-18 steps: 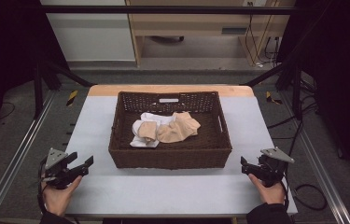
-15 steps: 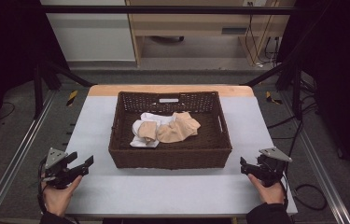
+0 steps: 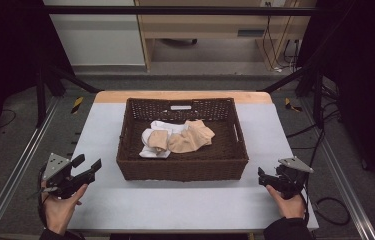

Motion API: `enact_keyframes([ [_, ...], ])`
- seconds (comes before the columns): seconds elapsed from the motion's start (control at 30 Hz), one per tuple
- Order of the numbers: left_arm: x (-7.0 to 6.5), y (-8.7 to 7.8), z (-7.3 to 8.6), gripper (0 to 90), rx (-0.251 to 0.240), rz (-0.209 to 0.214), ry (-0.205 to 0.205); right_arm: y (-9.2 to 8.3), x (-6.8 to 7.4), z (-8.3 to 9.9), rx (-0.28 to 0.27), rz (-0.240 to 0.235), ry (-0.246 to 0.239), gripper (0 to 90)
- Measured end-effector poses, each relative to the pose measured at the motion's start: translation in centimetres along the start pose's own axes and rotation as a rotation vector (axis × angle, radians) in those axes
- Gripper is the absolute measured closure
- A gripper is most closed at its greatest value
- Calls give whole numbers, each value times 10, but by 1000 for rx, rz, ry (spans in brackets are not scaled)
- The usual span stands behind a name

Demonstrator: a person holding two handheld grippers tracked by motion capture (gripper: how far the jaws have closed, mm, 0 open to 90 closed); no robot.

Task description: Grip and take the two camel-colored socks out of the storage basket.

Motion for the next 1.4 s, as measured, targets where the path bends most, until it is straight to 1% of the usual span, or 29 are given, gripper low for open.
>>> enact_keyframes([
  [0.17,-3,0,-8,343,-2,-3,4,0,0,-1,-6,-3,1,44],
  [0.2,-4,0,-11,339,-5,-2,2,-1,0,-1,-7,-2,7,43],
  [0.23,-4,2,-16,338,-5,-7,-4,-1,0,-1,-7,-2,5,43],
  [0.27,-4,2,-16,336,-5,-7,-4,-1,0,-1,-7,-2,5,43],
  [0.33,-7,5,-23,334,-12,-1,-12,0,0,-1,-7,-3,1,43],
  [0.4,-13,9,-37,334,-23,5,-4,-1,0,-1,-8,-4,3,43],
  [0.43,-16,10,-41,334,-27,10,-9,-1,0,-1,-9,-5,4,43],
  [0.47,-16,10,-41,335,-27,10,-9,-1,0,-1,-9,-5,4,43],
  [0.6,-27,15,-59,333,-60,45,-39,0,1,-1,-8,-7,-3,43],
  [0.67,-36,19,-68,332,-67,54,-41,-1,1,-1,-11,-9,-4,43],
  [0.7,-39,21,-71,332,-70,57,-39,-1,1,-1,-11,-9,-4,43],
  [0.73,-39,21,-71,332,-70,57,-39,-1,1,-1,-11,-9,-4,43],
  [0.77,-42,23,-74,332,-70,60,-39,-1,1,-1,-12,-9,-4,43],
  [0.8,-47,26,-79,332,-72,63,-36,0,1,-1,-10,-9,-5,43],
  [0.83,-47,26,-79,333,-72,63,-36,0,1,-1,-10,-9,-5,43],
  [0.9,-52,31,-84,332,-68,66,-35,0,2,-1,-7,-10,-7,44],
  [0.93,-57,35,-90,335,-68,71,-34,0,2,-1,-8,-9,-9,44],
  [1.0,-58,37,-91,337,-69,71,-31,0,2,-1,-10,-9,-9,44],
  [1.03,-63,43,-96,339,-69,74,-20,0,2,-2,-12,-7,-7,44],
  [1.07,-63,43,-96,341,-69,74,-20,0,2,-2,-12,-7,-7,44],
  [1.13,-68,49,-100,342,-59,76,-2,0,2,-2,-10,-8,-5,44],
  [1.17,-71,53,-103,346,-52,75,5,0,2,-2,-11,-6,-11,44],
  [1.23,-75,61,-107,352,-28,82,9,0,2,-2,-13,-7,-12,44],
  [1.27,-75,61,-107,359,-28,82,9,0,2,-2,-13,-7,-12,44],
  [1.37,-81,70,-113,377,-25,84,12,1,2,-2,-14,-11,-10,44],
  [1.4,-85,76,-115,384,-16,82,24,0,2,-2,-16,-11,-9,45],
])
Point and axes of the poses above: each handheld gripper's, and its own axes: y roughly forward along the jaws, z roughly out of its underside, x roughly to its left, the point moved 4 cm from there along y, roughly forward along the jaws, and after that the axes turned 1 degree about -y, right-handed, at the moved point
